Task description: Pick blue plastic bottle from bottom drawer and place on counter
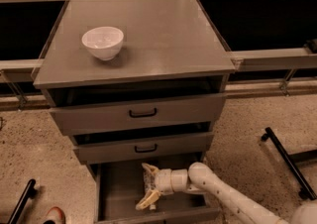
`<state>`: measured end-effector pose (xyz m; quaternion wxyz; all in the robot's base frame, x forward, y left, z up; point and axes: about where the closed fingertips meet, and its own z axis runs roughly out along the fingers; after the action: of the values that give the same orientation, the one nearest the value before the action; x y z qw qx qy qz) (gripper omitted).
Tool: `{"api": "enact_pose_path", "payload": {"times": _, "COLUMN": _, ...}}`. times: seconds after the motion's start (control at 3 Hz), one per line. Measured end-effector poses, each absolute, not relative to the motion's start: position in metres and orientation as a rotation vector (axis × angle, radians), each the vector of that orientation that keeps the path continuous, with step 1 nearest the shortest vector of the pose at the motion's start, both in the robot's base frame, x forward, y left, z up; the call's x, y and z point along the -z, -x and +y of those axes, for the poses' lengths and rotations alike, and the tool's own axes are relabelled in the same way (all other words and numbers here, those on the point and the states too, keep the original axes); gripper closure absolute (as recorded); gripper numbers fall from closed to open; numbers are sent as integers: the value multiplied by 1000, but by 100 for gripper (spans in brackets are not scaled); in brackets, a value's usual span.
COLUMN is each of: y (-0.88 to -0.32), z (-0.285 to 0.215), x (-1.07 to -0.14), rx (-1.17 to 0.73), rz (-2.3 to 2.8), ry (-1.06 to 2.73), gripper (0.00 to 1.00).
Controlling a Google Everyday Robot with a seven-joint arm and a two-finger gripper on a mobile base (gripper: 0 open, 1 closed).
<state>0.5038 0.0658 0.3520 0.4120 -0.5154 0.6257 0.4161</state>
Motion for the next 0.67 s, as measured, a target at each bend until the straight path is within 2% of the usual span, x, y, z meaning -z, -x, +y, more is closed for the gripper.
{"api": "enact_pose_path", "payload": {"times": 0.67, "y": -509, "z": 62, "x": -336, "rx": -1093, "rz": 1502, "ry": 1309, "gripper": 0}}
